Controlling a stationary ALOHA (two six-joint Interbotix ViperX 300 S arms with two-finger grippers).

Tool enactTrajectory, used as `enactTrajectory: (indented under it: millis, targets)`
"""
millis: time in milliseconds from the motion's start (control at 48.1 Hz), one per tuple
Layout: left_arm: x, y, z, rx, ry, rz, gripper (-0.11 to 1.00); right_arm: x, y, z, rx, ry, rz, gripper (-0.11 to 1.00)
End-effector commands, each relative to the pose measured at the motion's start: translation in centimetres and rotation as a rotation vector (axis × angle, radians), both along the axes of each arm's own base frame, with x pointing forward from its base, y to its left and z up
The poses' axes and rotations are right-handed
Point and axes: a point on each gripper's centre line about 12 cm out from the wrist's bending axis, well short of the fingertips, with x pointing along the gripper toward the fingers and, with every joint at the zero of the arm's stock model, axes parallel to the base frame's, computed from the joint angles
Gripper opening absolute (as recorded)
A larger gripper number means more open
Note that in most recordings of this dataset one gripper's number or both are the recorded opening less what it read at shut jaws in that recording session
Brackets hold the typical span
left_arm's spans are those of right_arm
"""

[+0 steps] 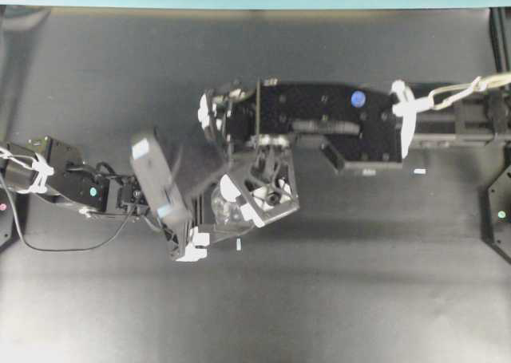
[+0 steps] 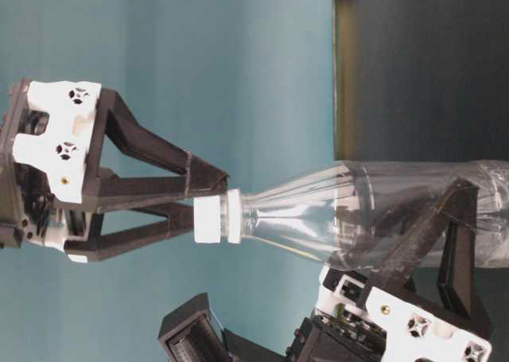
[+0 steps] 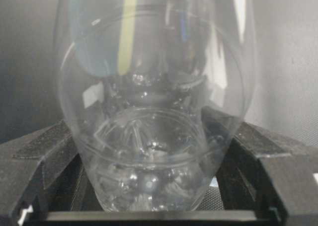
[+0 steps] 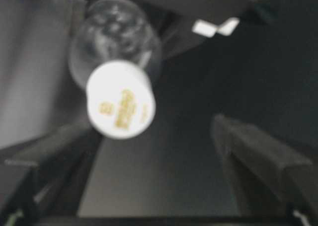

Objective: Open the bottle cap by holding the bottle with the left arm and twisting the cap with the right arm.

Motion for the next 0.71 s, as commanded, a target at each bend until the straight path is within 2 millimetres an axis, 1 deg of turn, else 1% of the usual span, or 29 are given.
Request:
enactTrajectory:
  millis: [0, 83, 229, 354, 499, 603, 686]
  targets:
    - [0.3, -0.4, 0.3, 0.0, -0.011, -0.011, 0.79, -0.5, 0.7, 2.3, 0.015, -0.055, -0.014, 0.86]
    - [0.3, -0.4, 0.4, 0.0, -0.012, -0.011, 0.79, -1.0, 0.9, 3.3, 0.028, -0.07, -0.047, 0.86]
    - [0.2, -0.4, 0.4, 0.0, -0.011, -0.011, 0.79, -1.4, 1.1, 6.7, 0.073, -0.157, -0.144, 0.86]
    - [0.2, -0.4, 0.4, 0.0, -0.011, -0.011, 0.79, -1.9, 1.0, 8.9, 0.11, -0.196, -0.235, 0.86]
    - [0.3, -0.4, 0.4, 0.0, -0.012, -0.011, 0.79, -2.6, 1.0, 9.5, 0.134, -0.145, -0.34, 0.86]
    - [0.3, -0.4, 0.4, -0.002, -0.012, -0.011, 0.79, -2.8, 0.9, 9.0, 0.152, -0.075, -0.449, 0.86]
    - [0.3, -0.4, 0.4, -0.003, -0.012, -0.01, 0.79, -2.8, 1.0, 9.0, 0.171, -0.051, -0.533, 0.85]
